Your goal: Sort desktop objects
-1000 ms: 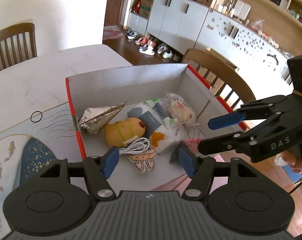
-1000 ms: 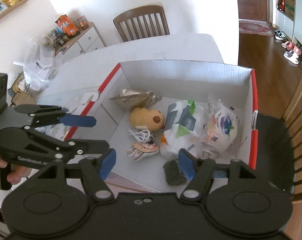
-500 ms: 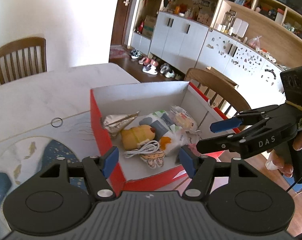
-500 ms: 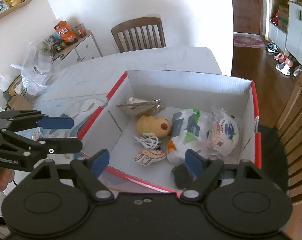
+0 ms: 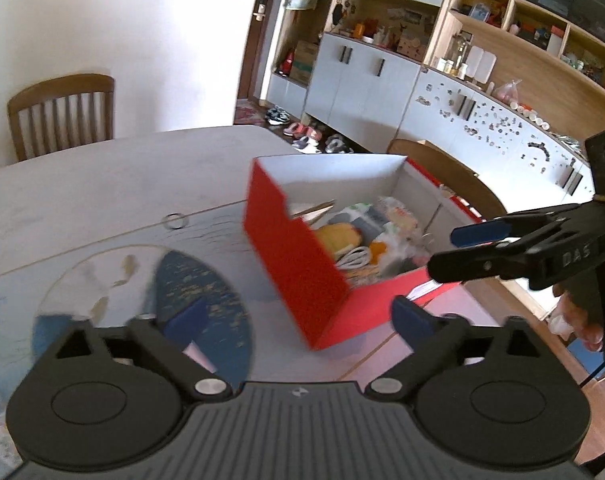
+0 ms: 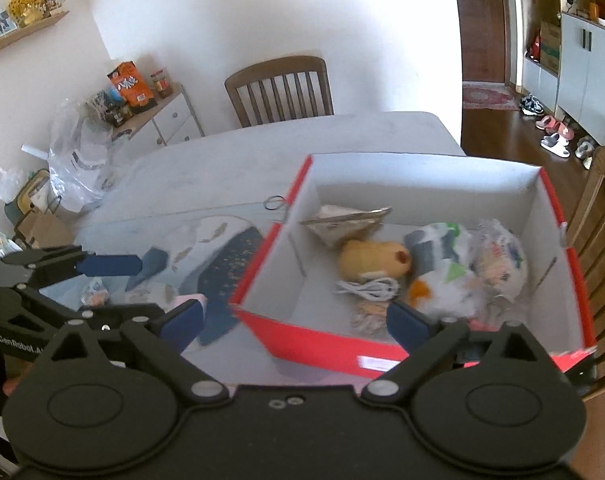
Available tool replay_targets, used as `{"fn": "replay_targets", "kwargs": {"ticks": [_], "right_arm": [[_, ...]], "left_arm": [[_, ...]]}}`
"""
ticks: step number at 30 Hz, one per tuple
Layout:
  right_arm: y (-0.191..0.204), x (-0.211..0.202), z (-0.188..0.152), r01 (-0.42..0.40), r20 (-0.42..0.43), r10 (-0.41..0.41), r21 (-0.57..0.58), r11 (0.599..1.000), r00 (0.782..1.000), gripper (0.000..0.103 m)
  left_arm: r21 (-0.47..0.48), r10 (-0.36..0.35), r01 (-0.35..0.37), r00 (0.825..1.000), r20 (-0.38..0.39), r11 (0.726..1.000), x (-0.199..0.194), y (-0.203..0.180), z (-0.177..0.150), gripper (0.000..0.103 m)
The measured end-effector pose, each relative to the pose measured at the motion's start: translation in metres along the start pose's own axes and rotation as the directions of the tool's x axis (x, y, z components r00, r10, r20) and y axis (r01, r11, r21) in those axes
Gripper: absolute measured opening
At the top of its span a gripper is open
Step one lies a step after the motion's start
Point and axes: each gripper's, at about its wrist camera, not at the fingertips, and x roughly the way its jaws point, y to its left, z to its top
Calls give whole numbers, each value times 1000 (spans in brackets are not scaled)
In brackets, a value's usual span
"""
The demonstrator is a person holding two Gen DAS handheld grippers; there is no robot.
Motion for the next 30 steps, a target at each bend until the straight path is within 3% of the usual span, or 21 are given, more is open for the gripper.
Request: {"fn": "replay_targets", "kwargs": {"ticks": [10,16,22,30], "right_arm": [[75,24,-11,-6,16,7,-40,999,1000,101],[110,51,-15,-3,0,3,-70,998,1000,101],[128,79,-21,15,-25,-17,-87,996,1000,101],[136,113,-25,42,-67,-49,-100,994,997,100]], "left_arm": [[-10,54,-55,998,-12,998,-37,61,-36,103],[-9,132,-132,991,-11,991,-53,93,-54,103],[-24,178,-179,983,-33,984,-59,122,-71,103],[84,236,-230,970,-58,969,-57,148,-91,103]]}}
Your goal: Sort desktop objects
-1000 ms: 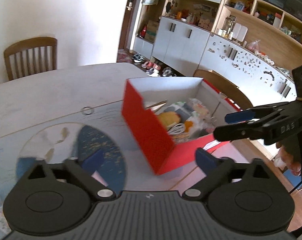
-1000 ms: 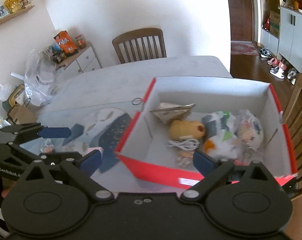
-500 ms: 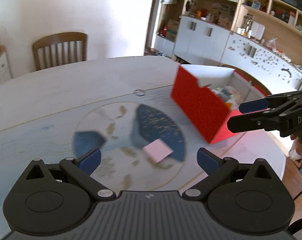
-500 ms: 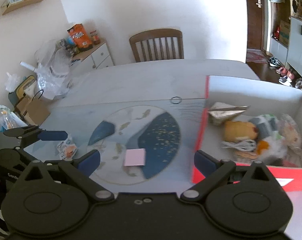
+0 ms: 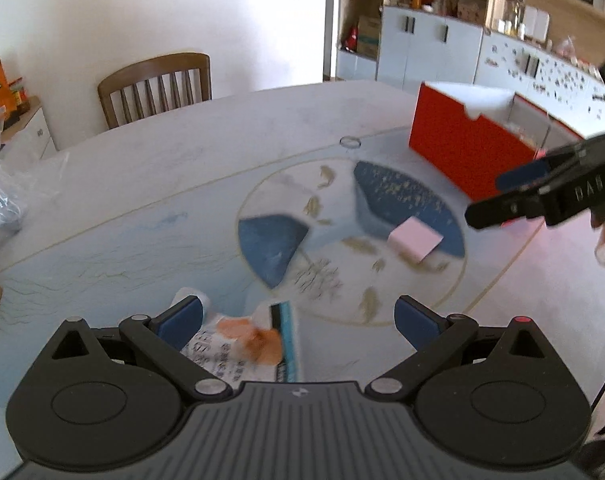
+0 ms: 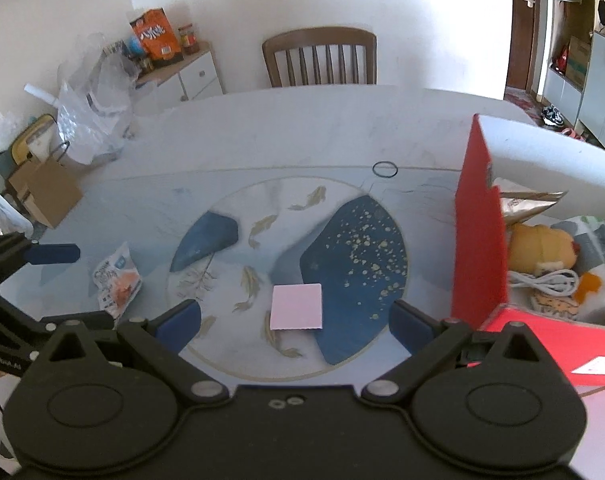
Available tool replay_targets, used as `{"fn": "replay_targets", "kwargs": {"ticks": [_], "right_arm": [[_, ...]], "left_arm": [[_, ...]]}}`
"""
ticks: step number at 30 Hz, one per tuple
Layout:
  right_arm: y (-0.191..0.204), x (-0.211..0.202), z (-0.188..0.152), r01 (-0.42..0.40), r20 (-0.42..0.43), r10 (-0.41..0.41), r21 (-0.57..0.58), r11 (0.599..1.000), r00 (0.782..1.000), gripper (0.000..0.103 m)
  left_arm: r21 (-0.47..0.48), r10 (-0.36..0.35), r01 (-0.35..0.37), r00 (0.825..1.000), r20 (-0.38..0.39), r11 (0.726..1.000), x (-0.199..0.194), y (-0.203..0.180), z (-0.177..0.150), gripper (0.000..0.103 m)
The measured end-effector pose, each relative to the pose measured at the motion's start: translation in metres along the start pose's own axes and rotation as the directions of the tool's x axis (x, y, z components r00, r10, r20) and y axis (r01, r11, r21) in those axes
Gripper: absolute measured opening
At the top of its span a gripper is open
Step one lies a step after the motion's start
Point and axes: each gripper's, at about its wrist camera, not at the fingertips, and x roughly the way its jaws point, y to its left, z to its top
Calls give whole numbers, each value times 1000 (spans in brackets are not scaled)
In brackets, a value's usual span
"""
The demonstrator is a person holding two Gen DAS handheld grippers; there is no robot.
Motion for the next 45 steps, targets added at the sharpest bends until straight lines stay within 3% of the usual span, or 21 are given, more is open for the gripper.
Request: {"fn": "replay_targets", "kwargs": {"ticks": [6,12,18,22,27,34,42,45], "right_arm": [[2,17,2,5,-35,-5,-9,1000,999,100],[4,28,6,1,-57,-2,-15,1000,998,100],[5,38,9,-4,-72,2,-29,1000,997,100],[4,46,11,-2,-83,-1,-36,999,997,98],[6,58,12,1,-97,-7,-59,998,995,95],[6,71,11,13,-124,-22,-72,997,992,89],[4,79,8,22,-152,-32,-68,997,988,79],[5,80,6,28,-144,-38,-76,997,989,79]], "left_arm": [[-17,50,-51,998,-37,999,13,19,-7,103],[-78,50,-55,997,-64,995,23,40,-8,103],[-74,39,-45,996,-82,996,31,59,-6,103],[-94,-19,6,990,-137,996,46,73,-8,103],[-127,-57,39,989,-140,991,54,74,-14,103],[-3,7,-7,991,-136,1000,57,48,-20,103],[3,0,1,993,-118,1000,53,35,-25,102],[0,4,-4,994,-109,1000,50,33,-27,97]]}}
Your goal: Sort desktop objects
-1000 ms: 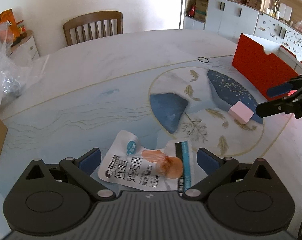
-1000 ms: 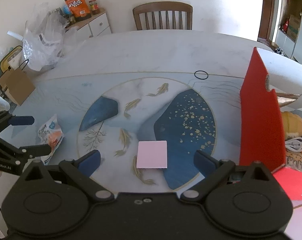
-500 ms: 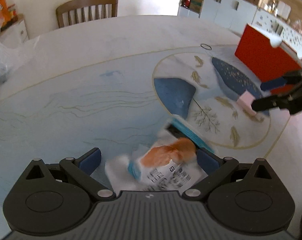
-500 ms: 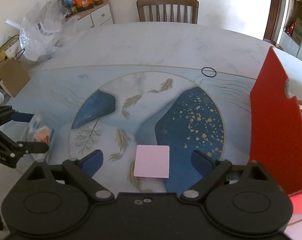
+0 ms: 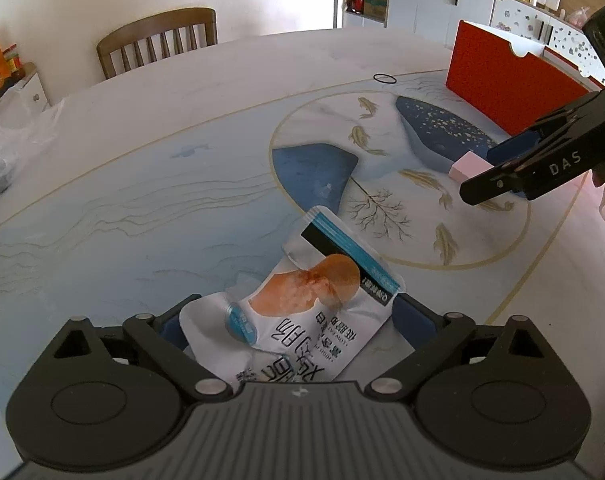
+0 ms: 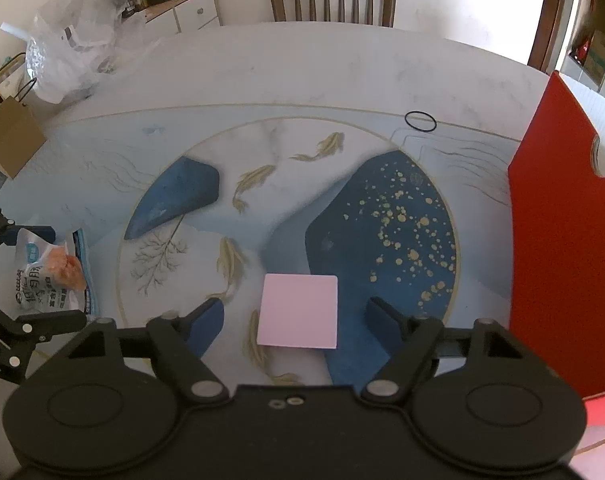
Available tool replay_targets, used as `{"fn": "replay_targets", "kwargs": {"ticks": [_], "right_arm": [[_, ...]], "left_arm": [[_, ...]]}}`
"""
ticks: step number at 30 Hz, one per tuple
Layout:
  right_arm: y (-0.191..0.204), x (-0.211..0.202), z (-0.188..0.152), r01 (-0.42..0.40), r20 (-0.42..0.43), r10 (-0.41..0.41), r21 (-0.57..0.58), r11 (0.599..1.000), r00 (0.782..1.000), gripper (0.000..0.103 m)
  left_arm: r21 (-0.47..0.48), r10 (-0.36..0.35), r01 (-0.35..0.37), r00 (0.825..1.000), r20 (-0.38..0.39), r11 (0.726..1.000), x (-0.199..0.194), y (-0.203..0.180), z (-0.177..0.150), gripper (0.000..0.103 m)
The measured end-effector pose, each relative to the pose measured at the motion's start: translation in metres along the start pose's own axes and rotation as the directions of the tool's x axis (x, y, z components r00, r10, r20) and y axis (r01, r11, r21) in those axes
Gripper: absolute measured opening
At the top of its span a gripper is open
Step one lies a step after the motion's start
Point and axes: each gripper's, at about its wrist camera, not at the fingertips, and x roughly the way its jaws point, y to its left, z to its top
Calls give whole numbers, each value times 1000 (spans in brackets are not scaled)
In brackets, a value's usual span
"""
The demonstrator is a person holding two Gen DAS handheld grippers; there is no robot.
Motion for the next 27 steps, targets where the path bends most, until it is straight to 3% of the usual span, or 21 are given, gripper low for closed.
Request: {"fn": "replay_targets", "kwargs": {"ticks": [5,8,9,12,13,14,20,27], "right_arm": [[5,1,-2,22,12,-22,-27,999,1000,76],[9,0,-3,39,19,-38,-50,998,999,70],[10,0,-3,43,21,-42,-55,998,999,69],[12,-2,-4,46,29,-45,-64,997,999,56],[13,-3,-3,44,31,-42,-66,997,999,49],[13,-4,-3,43,33,-41,-69,997,999,41],[11,-10,-8,19,30,-17,-50,999,999,41],[9,-32,-14,-4,65,5,-17,1000,998,41]], "left_arm": [[-11,11,-11,1000,28,1000,-6,-6,-5,86],[-3,8,-8,999,47,1000,-11,-12,-4,56],[-4,5,-5,999,46,1000,-11,-13,-4,51],[-13,-5,6,999,48,1000,-12,-17,-2,39],[-18,-16,17,999,47,1000,-12,-18,0,32],[-14,-18,19,999,45,1000,-12,-19,1,17],[-30,-51,52,998,36,998,-11,-22,4,9],[-48,-74,77,995,66,996,-25,-27,1,8]]}}
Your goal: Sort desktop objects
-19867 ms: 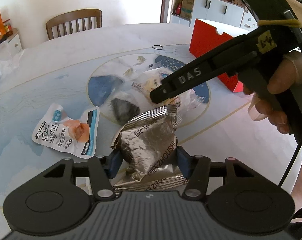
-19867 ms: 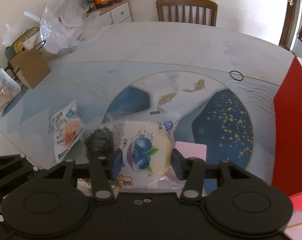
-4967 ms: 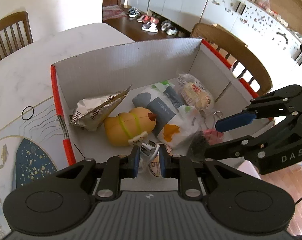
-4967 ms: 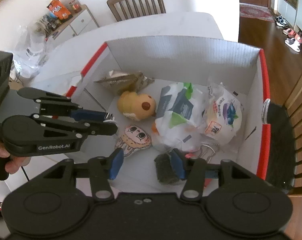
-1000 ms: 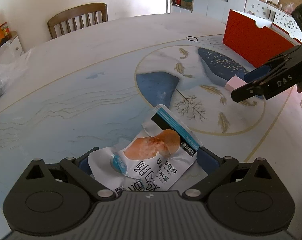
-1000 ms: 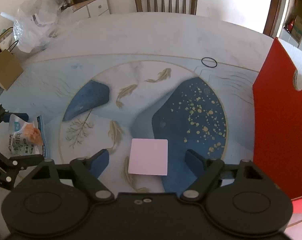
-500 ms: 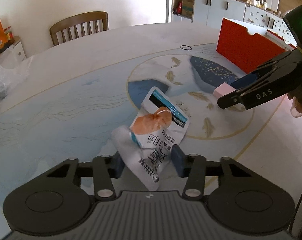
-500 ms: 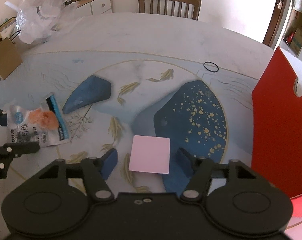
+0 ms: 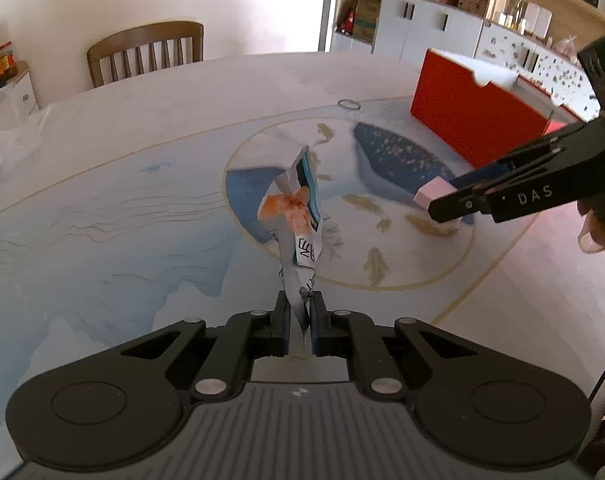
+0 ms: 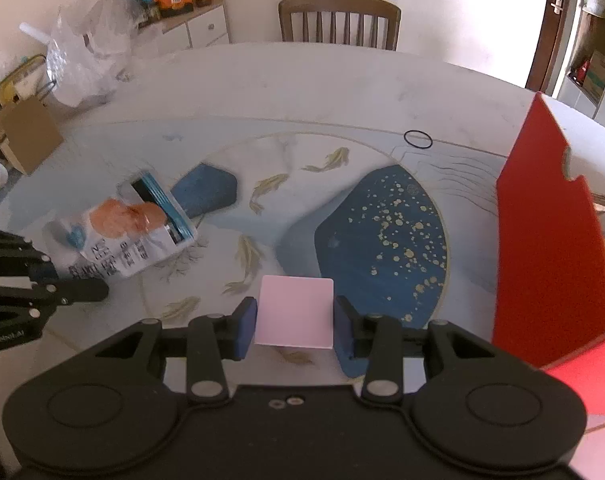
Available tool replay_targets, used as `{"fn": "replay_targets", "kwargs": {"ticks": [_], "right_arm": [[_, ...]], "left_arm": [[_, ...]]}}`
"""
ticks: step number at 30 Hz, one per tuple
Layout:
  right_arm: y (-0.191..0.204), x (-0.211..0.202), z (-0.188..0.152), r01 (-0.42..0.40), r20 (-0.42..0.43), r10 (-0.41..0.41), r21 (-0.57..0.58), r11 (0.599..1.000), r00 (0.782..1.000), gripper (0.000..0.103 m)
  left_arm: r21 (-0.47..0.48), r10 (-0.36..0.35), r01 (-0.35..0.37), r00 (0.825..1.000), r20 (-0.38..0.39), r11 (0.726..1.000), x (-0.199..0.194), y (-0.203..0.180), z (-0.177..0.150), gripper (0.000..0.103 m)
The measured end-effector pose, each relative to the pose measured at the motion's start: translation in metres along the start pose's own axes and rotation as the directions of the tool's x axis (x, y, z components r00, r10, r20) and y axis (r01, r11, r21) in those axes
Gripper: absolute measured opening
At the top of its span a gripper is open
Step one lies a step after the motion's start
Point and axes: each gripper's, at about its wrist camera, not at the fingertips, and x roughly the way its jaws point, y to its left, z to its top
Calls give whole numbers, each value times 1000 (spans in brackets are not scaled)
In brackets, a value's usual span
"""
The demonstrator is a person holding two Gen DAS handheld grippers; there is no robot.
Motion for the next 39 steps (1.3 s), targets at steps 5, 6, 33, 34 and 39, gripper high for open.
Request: {"fn": "replay_targets", "kwargs": {"ticks": [5,6,33,34,39], "right_arm": [[2,-21,-4,-22,30,22,3,1000,999,41],[2,-24,-5,-25,35,25,5,1000,999,41],[-36,-99,-31,-53,110,39,132,990,993,41],[-38,-100,-33,-51,109,36,136,989,993,41],[-48,-103,-42,-49,98,34,154,987,995,41]], "left_arm": [[7,-15,14,999,43,1000,-14,-10,4,8],[12,-17,16,999,46,1000,-15,-13,5,8],[26,-178,176,974,138,984,-37,-73,43,1],[18,-171,171,976,134,985,-35,-73,43,0],[-68,-145,152,985,96,986,-22,-56,40,0]]}}
